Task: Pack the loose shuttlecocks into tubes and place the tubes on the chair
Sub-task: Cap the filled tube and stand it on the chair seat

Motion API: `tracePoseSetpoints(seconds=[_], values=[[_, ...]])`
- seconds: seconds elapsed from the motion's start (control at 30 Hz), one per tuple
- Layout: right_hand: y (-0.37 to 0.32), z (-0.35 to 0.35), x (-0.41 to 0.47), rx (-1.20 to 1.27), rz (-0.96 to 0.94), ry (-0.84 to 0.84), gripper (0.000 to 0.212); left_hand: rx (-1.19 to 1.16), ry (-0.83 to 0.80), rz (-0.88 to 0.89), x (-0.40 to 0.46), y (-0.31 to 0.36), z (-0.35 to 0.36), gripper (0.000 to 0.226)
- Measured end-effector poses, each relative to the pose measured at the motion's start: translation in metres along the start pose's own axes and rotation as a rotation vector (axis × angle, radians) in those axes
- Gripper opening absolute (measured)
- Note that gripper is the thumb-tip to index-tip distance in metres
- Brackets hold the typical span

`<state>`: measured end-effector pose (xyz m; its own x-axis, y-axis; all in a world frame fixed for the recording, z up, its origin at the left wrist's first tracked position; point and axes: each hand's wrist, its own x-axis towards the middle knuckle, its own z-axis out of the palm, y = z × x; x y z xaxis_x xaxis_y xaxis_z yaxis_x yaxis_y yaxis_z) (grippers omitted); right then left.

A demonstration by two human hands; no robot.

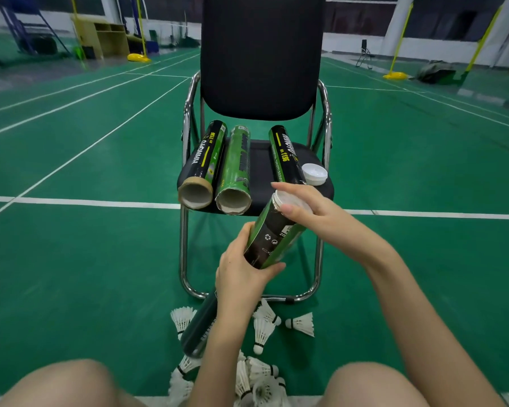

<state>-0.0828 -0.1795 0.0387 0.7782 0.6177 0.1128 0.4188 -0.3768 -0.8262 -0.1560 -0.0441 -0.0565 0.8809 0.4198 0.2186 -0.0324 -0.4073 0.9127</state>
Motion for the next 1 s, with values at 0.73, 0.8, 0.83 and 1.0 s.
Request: tracePoseSetpoints(seconds=[0.73, 0.8, 0.83, 1.0], values=[[0.005, 0.021, -0.011, -0.201, -0.158, 0.269, 0.073, -0.063, 0.030, 0.076, -0.007, 0.014, -0.003, 0.067], [0.003, 0.021, -0.011, -0.247, -0.161, 0.272, 0.073, -0.059, 0.027, 0.073, -0.006, 0.015, -0.005, 0.070], [0.001, 0.021, -0.011, -0.269, -0.159, 0.271, 0.072, -0.052, 0.021, 0.077, -0.006, 0.015, -0.007, 0.072], [-0.001, 0.022, -0.013, -0.240, -0.184, 0.279, 0.075, 0.022, -0.003, 0.120, 0.000, 0.018, -0.013, 0.070]])
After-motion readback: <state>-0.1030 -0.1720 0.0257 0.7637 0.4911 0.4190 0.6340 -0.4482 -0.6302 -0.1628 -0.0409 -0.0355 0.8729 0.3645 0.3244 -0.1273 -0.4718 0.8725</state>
